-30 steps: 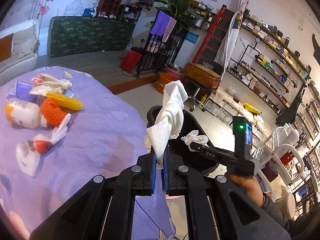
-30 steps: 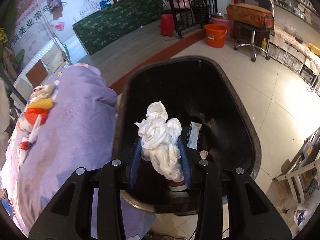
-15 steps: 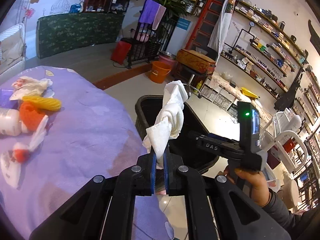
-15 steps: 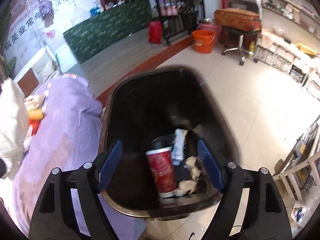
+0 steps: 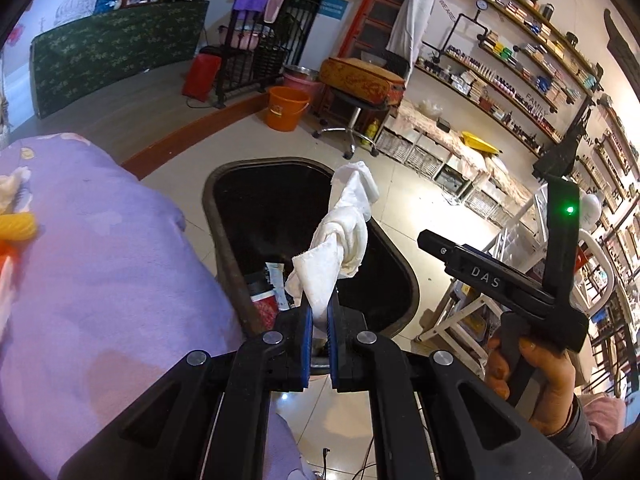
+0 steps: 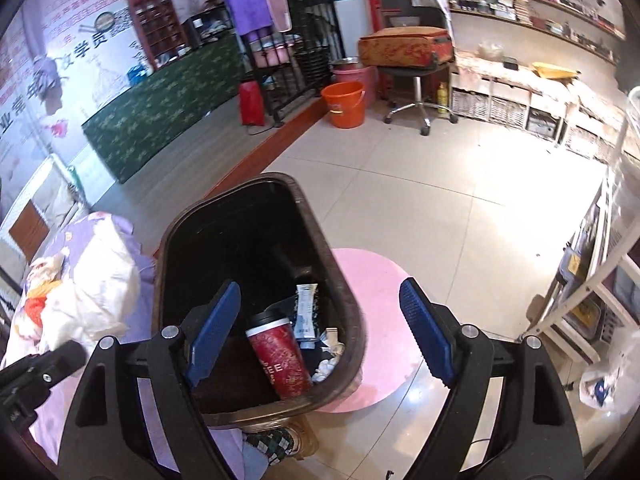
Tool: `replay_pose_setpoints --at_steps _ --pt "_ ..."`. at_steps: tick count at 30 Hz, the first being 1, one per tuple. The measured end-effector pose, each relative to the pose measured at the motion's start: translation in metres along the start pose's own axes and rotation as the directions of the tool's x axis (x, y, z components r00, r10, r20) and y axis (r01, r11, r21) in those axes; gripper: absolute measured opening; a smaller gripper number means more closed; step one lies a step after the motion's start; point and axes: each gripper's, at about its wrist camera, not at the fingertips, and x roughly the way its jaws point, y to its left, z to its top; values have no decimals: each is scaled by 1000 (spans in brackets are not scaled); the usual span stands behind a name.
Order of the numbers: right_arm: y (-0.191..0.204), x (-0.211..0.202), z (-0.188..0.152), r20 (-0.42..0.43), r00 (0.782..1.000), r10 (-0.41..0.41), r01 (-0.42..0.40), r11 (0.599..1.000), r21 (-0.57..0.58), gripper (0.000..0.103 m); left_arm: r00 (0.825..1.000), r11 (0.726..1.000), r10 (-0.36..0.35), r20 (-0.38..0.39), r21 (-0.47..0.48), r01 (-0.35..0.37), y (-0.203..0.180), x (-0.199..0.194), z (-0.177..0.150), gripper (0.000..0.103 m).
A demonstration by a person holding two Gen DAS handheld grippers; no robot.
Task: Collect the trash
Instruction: 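Carry the tissue into the black bin with the right gripper while the left drops its tissue there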
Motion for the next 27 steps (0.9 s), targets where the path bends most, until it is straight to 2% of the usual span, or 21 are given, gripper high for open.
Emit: replay_pose_setpoints --at_steps 6,14,17,19,20,21,24,27 --pt "-16 2 1 -6 1000 -16 16 999 47 81 998 1000 -16 -69 -12 15 -1 24 4 6" --pt "-20 2 0 -5 1000 -20 20 999 46 81 988 999 50 -149 21 -47 -5 53 8 6" --pt "-18 1 -1 -2 1000 -22 22 999 38 81 982 998 55 -183 30 -50 -7 61 9 10" --pt "-18 2 -1 -3 1000 -23 23 999 40 81 980 997 74 -183 42 -67 -6 62 8 31" --pt "-18 1 -2 -3 1000 -22 22 999 42 82 981 996 89 -174 42 -83 -6 62 9 59" --pt "-19 1 -2 -2 1000 -24 24 999 44 83 983 995 100 -157 37 -95 -5 60 9 78" --pt "-20 1 -2 4 1000 -29 28 998 51 86 989 994 107 -107 17 -105 -3 51 10 88" --pt "-19 1 -2 2 1000 -26 26 998 57 87 993 997 75 -90 5 -75 -4 44 12 94"
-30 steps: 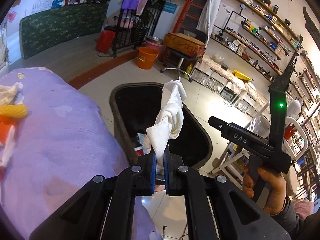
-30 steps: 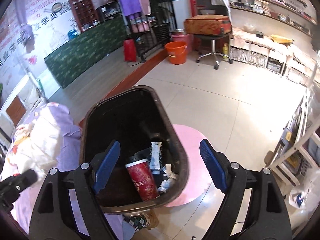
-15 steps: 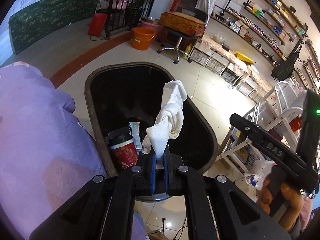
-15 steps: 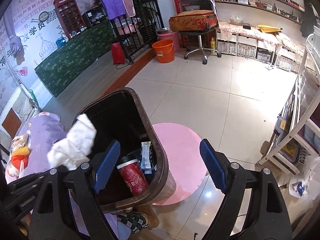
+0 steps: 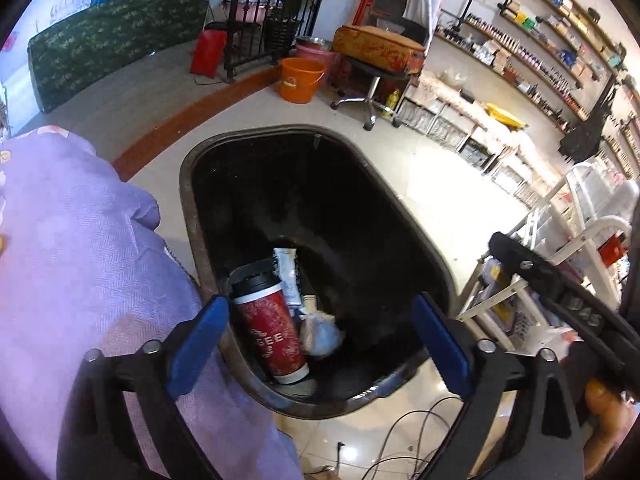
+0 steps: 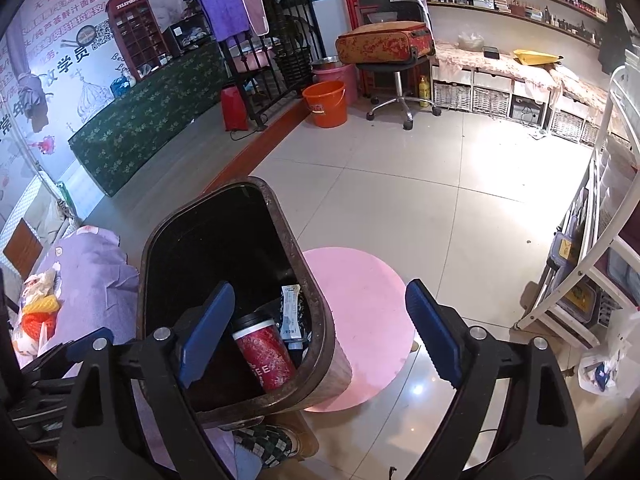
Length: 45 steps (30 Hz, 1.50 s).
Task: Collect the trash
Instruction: 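Carry the tissue into the black bin with the right gripper while the left drops its tissue there, then move both tools back over the trash on the bedspread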
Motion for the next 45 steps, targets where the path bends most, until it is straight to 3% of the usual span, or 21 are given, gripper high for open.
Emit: replay_pose_setpoints --at_steps 4,8,14,19,25,27,31,33,35,41,45 --pt "2 -1 0 2 1000 11 -11 1000 -3 90 998 998 -56 38 12 56 -5 -15 -2 97" --pt "9 -2 0 13 1000 21 -20 999 -26 91 997 998 -58 58 42 55 -11 -31 -4 97" --pt "24 -1 -1 8 999 50 -49 998 -44 92 986 998 11 166 53 -20 -3 -75 -15 97" --pt "48 -2 -7 -15 994 110 -111 990 -84 92 964 992 95 249 60 -113 9 -106 -28 97" --pt "95 -6 -20 -65 976 206 -214 961 -173 92 955 988 150 256 -73 -136 48 -125 -44 97" --pt "115 -9 -26 -84 967 239 -252 944 -212 92 950 981 185 252 -108 -162 62 -132 -51 97" --pt "154 -11 -40 -131 946 297 -322 904 -280 92 918 949 303 255 -174 -265 90 -151 -72 97" --pt "174 -13 -47 -162 931 328 -363 877 -314 92 910 930 340 235 -228 -289 108 -158 -84 97" --pt "195 -15 -55 -189 916 354 -399 849 -346 92 910 917 352 221 -276 -288 126 -164 -94 97" --pt "261 -26 -81 -284 862 421 -507 737 -446 92 884 860 434 176 -374 -348 175 -182 -123 97" --pt "282 -30 -89 -321 840 437 -542 691 -478 92 881 848 449 147 -381 -369 200 -186 -134 97"
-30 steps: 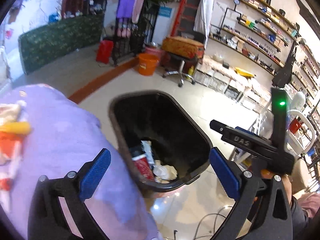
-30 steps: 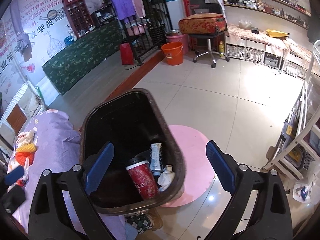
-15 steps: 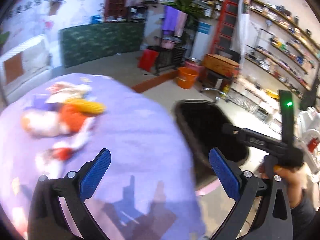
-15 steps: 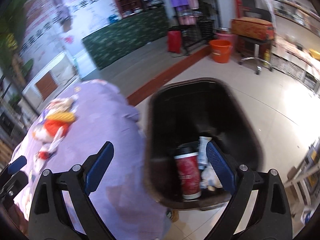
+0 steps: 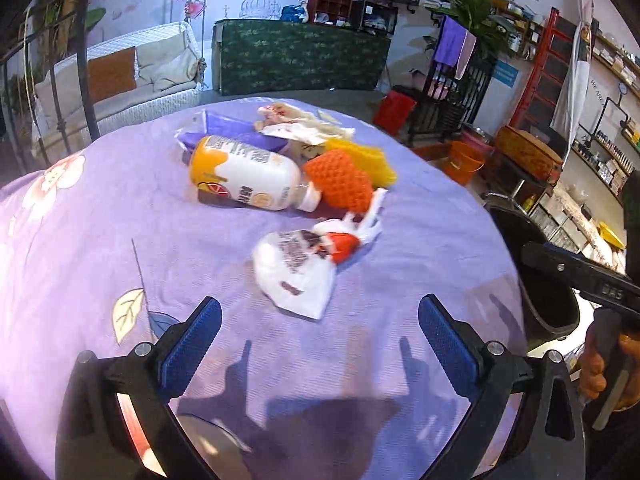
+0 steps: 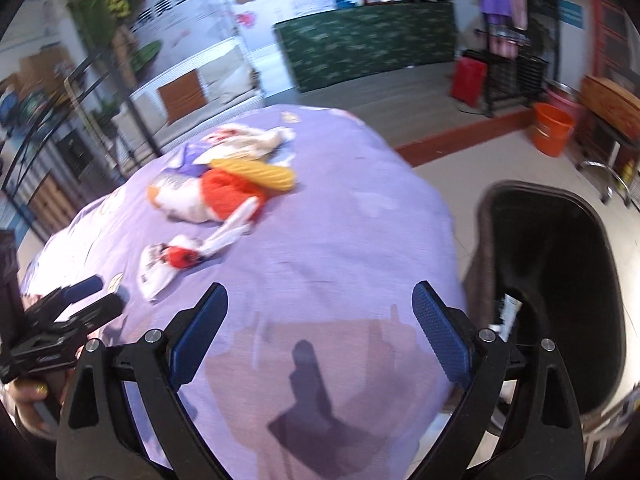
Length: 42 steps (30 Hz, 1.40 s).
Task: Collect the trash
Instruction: 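Move both tools back over the trash on the bedspread, then grasp the white-and-red tied bag with the left gripper while the right grasps the orange foam net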
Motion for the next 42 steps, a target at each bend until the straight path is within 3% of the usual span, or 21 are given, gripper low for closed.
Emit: replay_pose_setpoints --at_steps 8,14,16,19,24,27,32,42 --pt "13 9 5 -23 1000 13 -14 999 -30 92 999 991 -31 -22 130 34 0 20 18 96" --pt "8 11 6 -35 999 2 -3 1000 -21 92 995 970 -50 -87 234 69 -13 54 29 96" --pt "7 11 6 -36 999 -2 1 1000 -19 92 992 967 -48 -113 244 74 -14 66 32 91" --pt "4 11 7 -33 999 -8 7 1000 -17 92 986 969 -44 -160 235 81 -11 81 34 73" --pt "2 16 10 -35 999 -9 9 1000 -9 92 986 977 -44 -164 198 76 -4 81 31 34" --pt "4 19 13 -34 999 3 -4 1000 -11 92 987 984 -44 -153 166 69 2 76 30 19" --pt "18 25 18 -25 1000 16 -17 998 -54 92 994 990 -47 -103 131 61 10 57 33 13" --pt "57 45 33 -21 999 48 -51 982 -182 92 997 997 -73 1 -15 73 35 6 23 11"
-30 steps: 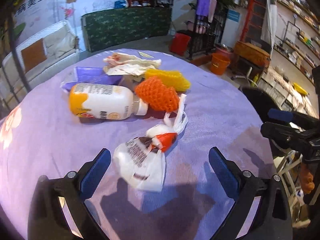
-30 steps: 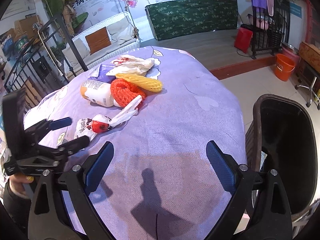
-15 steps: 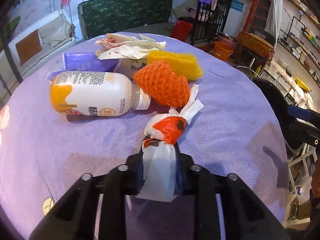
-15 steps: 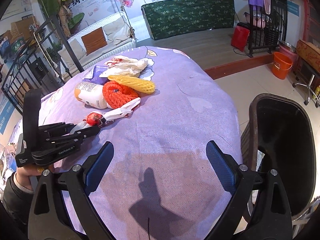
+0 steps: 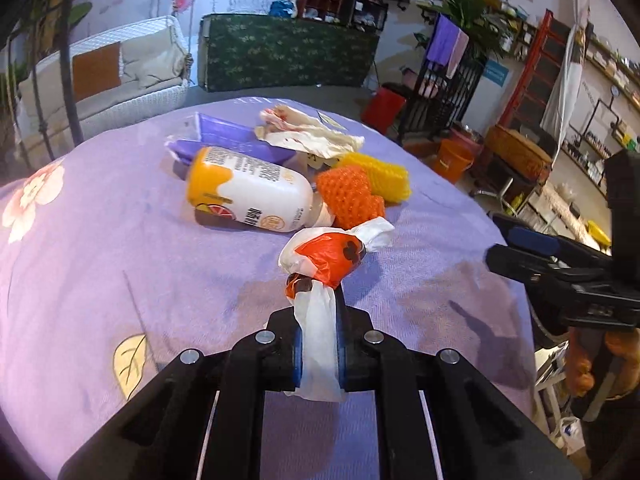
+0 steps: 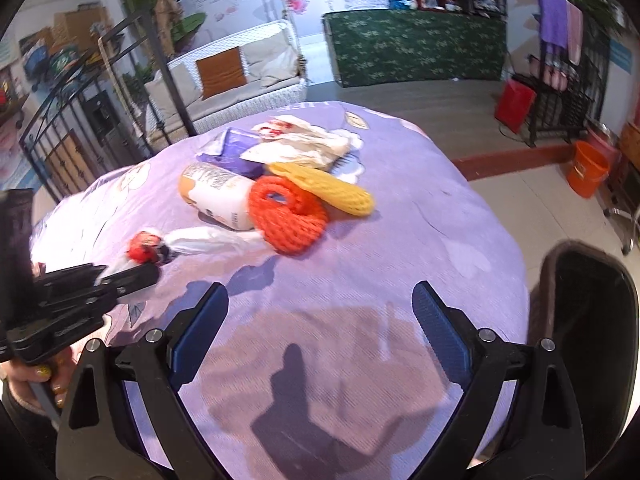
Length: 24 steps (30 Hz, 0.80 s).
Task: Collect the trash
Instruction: 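Grasp the white-and-red tied bag with the left gripper while the right grasps the orange foam net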
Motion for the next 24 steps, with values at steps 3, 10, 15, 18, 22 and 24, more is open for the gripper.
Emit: replay_pose_setpoints --at_steps 3,10,15,18,22,24 --pt "15 15 9 -14 1000 14 -15 998 -54 92 999 999 22 37 -44 -21 7 -16 -3 11" --pt "43 61 29 -92 995 23 -36 990 -136 82 997 996 41 70 -84 -35 12 -34 -14 11" --pt "50 90 43 -128 991 -29 8 987 -162 75 997 993 35 72 -112 -27 16 -35 -22 11" --pt "49 101 45 -145 988 -57 31 984 -175 60 997 992 32 75 -122 -23 17 -38 -27 11" --pt "46 106 40 -161 984 -77 48 983 -176 21 997 991 25 76 -132 -15 19 -37 -31 11" --pt "44 100 37 -153 986 -70 43 985 -169 17 997 991 19 76 -135 -9 20 -37 -33 11"
